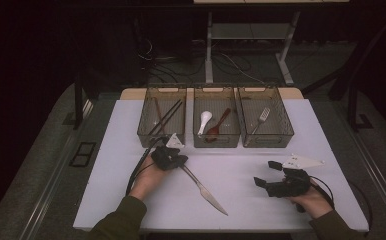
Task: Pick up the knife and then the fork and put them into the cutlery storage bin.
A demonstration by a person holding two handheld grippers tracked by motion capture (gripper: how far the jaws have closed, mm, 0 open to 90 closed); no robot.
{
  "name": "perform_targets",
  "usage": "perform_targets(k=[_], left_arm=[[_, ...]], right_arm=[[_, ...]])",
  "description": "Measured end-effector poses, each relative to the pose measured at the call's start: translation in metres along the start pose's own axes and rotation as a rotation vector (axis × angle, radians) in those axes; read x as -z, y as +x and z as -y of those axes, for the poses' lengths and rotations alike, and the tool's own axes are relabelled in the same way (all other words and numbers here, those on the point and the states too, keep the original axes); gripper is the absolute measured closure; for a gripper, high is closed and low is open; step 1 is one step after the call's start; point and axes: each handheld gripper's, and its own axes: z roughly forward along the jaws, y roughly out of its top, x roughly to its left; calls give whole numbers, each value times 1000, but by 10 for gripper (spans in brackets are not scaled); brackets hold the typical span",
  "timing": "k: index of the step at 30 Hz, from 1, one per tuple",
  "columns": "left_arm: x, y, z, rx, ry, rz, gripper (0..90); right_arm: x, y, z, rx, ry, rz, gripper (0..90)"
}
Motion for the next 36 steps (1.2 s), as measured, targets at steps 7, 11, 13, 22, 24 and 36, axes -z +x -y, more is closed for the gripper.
perform_targets(k=[7, 11, 13, 22, 24, 36], left_arm=[[16, -10, 13, 7, 31, 15, 896], [24, -17, 19, -8, 37, 30, 896], [28, -21, 22, -3, 34, 41, 896], [42, -42, 31, -47, 18, 43, 896], [44, -37, 30, -43, -3, 22, 896], [40, -30, 37, 5, 58, 59, 897]], right_arm=[[5, 1, 8, 15, 3, 19, 166], [5, -1, 11, 17, 11, 28, 166], [6, -2, 11, 16, 6, 30, 166], [7, -4, 11, 16, 3, 40, 166], [7, -4, 10, 18, 2, 41, 166], [8, -4, 10, 22, 3, 43, 166]])
